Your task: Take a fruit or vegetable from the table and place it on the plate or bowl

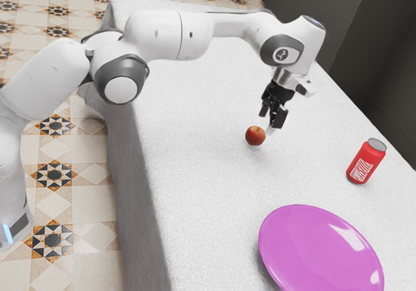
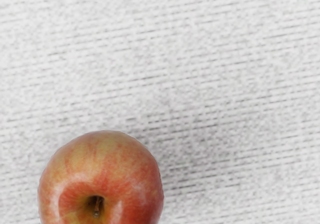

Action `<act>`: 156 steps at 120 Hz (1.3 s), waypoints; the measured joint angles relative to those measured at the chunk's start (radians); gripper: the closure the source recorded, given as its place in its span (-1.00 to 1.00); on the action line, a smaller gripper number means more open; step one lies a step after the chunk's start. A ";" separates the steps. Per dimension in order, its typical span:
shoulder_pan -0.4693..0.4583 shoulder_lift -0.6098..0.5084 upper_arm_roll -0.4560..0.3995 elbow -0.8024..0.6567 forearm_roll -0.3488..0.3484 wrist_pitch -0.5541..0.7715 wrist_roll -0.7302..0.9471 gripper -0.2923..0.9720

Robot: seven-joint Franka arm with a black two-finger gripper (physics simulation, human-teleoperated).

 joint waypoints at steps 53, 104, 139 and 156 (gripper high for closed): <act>0.028 0.065 0.004 0.002 0.002 0.030 0.040 -0.54; 0.024 0.067 0.008 0.002 0.001 0.050 0.057 -0.54; 0.025 0.095 0.017 -0.006 0.005 0.069 0.064 -0.54; 0.025 0.096 0.026 -0.013 0.005 0.070 0.067 -0.54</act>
